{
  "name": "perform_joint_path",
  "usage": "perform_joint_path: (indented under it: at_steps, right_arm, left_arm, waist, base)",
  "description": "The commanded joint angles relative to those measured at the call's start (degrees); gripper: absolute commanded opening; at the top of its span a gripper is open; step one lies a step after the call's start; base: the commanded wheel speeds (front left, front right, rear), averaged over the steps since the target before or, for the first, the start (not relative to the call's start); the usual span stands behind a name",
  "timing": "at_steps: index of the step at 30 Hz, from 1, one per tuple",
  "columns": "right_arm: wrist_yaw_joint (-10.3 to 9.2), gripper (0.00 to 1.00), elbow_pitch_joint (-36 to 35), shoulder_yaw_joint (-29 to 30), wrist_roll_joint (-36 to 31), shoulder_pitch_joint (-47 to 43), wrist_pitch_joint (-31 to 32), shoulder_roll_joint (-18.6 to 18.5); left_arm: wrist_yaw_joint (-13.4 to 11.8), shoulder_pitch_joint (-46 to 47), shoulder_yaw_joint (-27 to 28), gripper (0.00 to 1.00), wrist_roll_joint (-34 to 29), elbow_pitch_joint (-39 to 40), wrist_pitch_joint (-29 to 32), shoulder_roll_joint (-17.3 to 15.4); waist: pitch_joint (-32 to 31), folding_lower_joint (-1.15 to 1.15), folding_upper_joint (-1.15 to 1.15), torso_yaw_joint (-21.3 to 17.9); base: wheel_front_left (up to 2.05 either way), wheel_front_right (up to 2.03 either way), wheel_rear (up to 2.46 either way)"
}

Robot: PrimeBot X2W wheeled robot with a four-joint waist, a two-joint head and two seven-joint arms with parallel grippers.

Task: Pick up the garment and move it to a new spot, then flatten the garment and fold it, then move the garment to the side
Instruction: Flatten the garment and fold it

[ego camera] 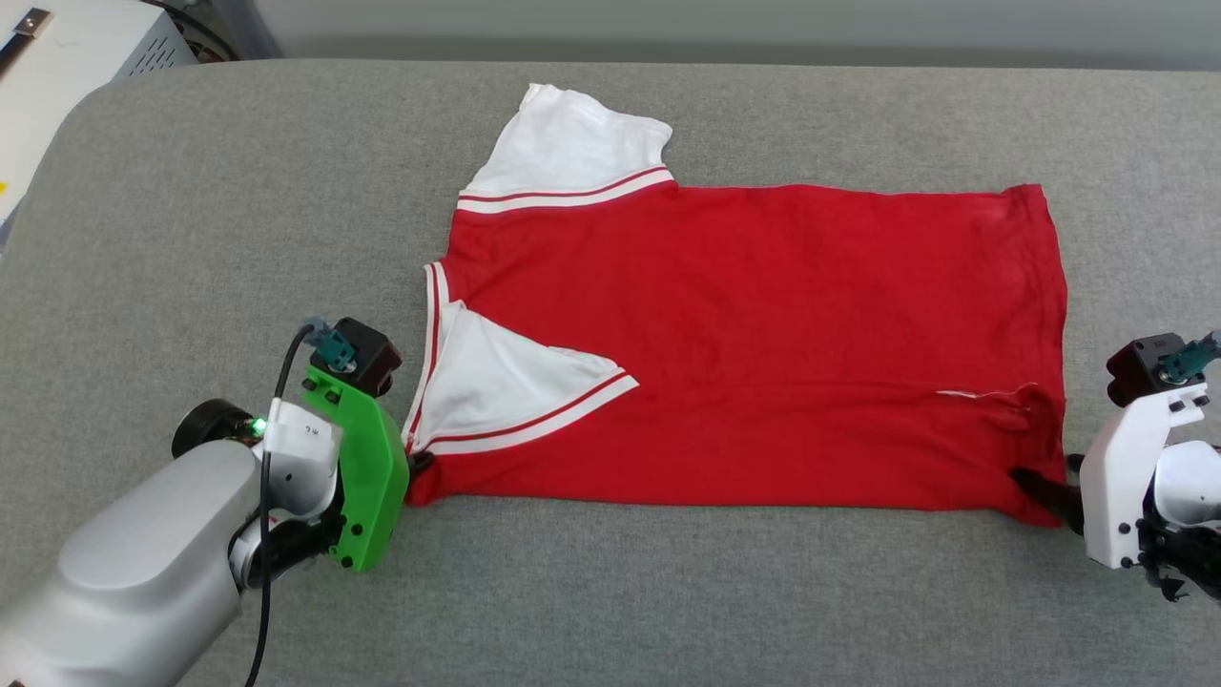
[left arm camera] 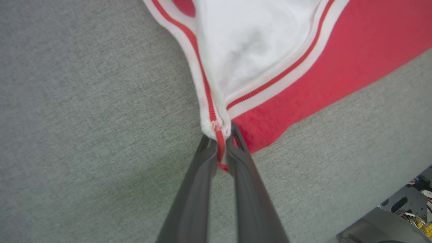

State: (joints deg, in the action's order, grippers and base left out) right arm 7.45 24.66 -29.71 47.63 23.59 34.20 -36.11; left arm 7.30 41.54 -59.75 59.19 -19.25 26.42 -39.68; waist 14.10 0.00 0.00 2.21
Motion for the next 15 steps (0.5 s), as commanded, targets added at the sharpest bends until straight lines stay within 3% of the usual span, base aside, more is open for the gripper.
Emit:
perform_joint_path:
  at_steps: [1, 5, 6, 15]
  right_arm:
    - [0.03, 0.0, 1.1, -2.3, 1.4, -1.7, -0.5, 2.2]
    - [0.03, 0.0, -1.0, -2.9, 2.6, -0.9, -4.5, -0.3]
    - [0.03, 0.0, -3.7, -2.8, 4.1, -1.5, -5.9, -2.6]
    - [0.03, 0.0, -14.5, 0.5, 7.8, -9.4, -5.1, -9.6]
  left_arm:
    - [-0.3, -0.9, 0.1, 0.0, 0.4, -0.3, -0.5, -0.1]
    - [-0.3, -2.8, 0.7, 0.0, 2.1, -0.3, -1.3, -1.1]
    - [-0.4, -4.1, 1.1, 0.0, 3.4, 0.8, -1.3, -2.5]
    - [-2.5, -9.1, 0.8, 0.0, 5.3, 9.3, -0.5, -7.6]
  waist:
    - [-0.8, 0.0, 0.0, -0.6]
    - [-3.4, 0.0, 0.0, -1.4]
    - [-5.4, 0.0, 0.0, -1.7]
    - [-7.7, 0.0, 0.0, -2.1]
  base:
    - [0.0, 0.0, 0.0]
    - [0.0, 0.0, 0.0]
    - [0.0, 0.0, 0.0]
    - [0.0, 0.0, 0.0]
